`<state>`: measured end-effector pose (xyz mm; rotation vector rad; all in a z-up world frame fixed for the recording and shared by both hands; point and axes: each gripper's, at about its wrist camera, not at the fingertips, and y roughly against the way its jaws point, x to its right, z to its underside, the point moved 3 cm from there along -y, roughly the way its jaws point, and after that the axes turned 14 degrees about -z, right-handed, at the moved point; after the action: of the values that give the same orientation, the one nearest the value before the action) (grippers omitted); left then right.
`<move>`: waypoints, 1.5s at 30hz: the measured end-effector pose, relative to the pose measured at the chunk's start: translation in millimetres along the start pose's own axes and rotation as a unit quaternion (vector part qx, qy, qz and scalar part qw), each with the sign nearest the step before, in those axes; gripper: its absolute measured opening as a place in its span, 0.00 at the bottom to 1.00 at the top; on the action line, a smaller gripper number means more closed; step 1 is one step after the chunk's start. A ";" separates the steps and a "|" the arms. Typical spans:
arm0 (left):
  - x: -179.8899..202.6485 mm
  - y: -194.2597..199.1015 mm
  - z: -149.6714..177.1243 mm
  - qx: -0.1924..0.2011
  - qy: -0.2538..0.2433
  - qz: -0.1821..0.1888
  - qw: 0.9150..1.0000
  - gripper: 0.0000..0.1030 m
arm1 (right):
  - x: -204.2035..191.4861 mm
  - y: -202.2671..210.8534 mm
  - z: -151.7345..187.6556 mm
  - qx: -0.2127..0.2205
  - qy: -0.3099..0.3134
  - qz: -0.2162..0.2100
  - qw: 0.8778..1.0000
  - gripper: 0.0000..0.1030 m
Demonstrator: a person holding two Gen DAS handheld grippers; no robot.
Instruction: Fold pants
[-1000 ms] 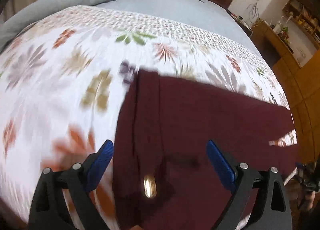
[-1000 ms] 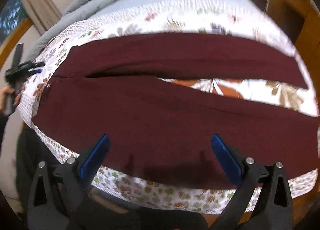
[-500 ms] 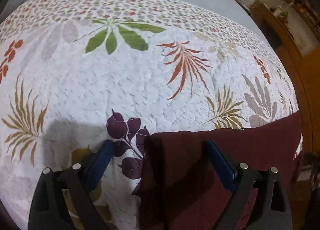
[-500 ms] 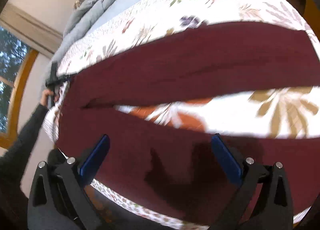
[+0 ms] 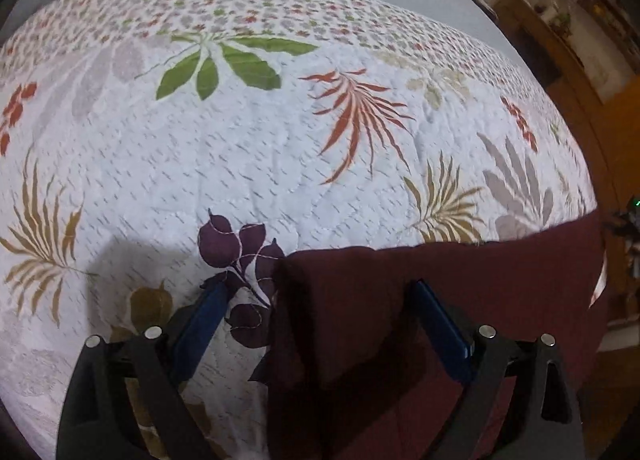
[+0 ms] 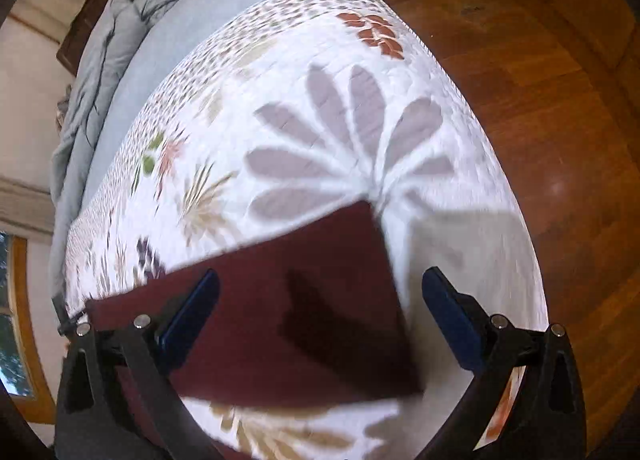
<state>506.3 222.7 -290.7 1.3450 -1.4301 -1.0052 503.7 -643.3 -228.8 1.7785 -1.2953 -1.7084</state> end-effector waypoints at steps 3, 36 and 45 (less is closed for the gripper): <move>2.9 -2.0 -1.2 -0.005 -0.001 -0.007 1.000 0.92 | 10.8 -21.2 -16.3 -0.013 0.014 -0.006 1.000 0.98; 12.8 48.4 2.6 0.072 0.016 0.001 0.997 0.27 | -35.3 31.8 13.2 0.016 0.107 0.004 0.994 0.23; 23.7 138.7 32.1 0.159 0.015 0.039 0.986 0.26 | -60.5 98.0 59.9 0.073 0.134 0.000 0.988 0.23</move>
<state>438.9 209.0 -163.8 1.5098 -1.6577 -0.7221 422.0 -626.6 -129.2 2.0089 -1.3280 -1.3467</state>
